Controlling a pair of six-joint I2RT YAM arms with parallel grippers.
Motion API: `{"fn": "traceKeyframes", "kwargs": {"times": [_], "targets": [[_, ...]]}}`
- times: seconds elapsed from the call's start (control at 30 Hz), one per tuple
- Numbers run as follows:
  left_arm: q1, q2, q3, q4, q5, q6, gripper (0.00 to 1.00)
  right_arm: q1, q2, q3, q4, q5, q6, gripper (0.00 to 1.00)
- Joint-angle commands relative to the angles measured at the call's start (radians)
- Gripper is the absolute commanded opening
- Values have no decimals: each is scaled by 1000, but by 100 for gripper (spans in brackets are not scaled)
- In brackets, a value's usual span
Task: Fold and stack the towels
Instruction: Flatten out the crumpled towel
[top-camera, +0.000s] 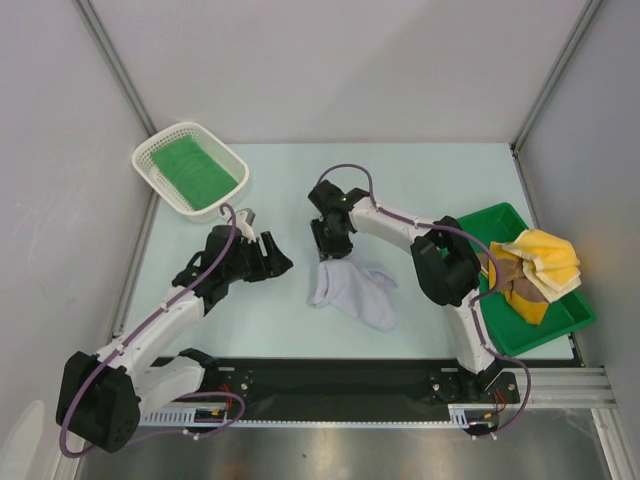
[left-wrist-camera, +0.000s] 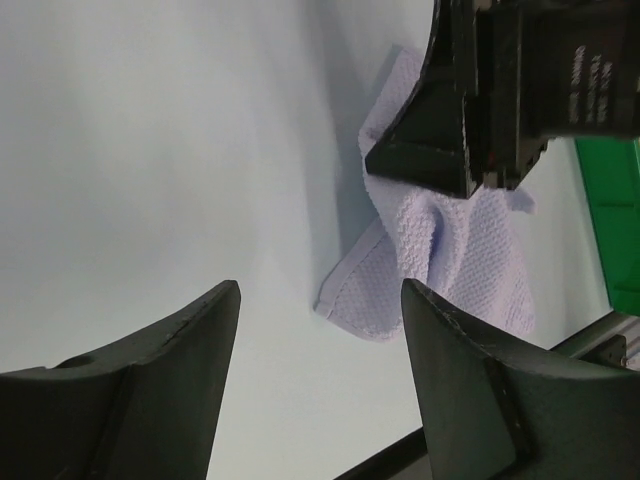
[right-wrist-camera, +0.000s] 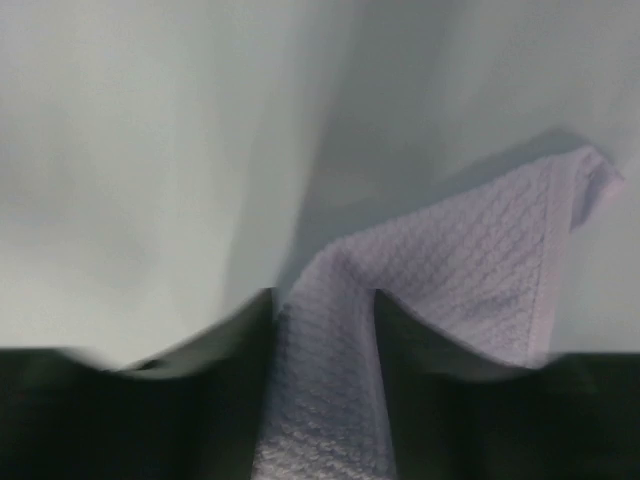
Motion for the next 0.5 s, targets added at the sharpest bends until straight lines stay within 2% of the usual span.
{"fn": "traceKeyframes", "kwargs": {"times": [0.0, 0.07, 0.1, 0.27, 0.33, 0.37, 0.47], "targets": [[11, -12, -6, 52, 7, -19, 72, 5, -58, -35, -78, 46, -7, 31], [11, -23, -21, 64, -5, -15, 73, -1, -91, -56, -36, 59, 2, 13], [11, -26, -25, 64, -19, -19, 73, -7, -115, -53, -16, 44, 4, 0], [14, 23, 70, 35, -87, -21, 77, -42, -164, 26, 123, 54, 2, 0], [18, 47, 124, 22, -91, -12, 77, -38, -251, -10, 196, 60, 11, 0], [20, 72, 138, 13, -93, -10, 76, -32, -291, -48, 227, 75, 22, 0], [22, 74, 140, 12, -91, -1, 75, 17, -495, -342, 370, 151, 76, 0]]}}
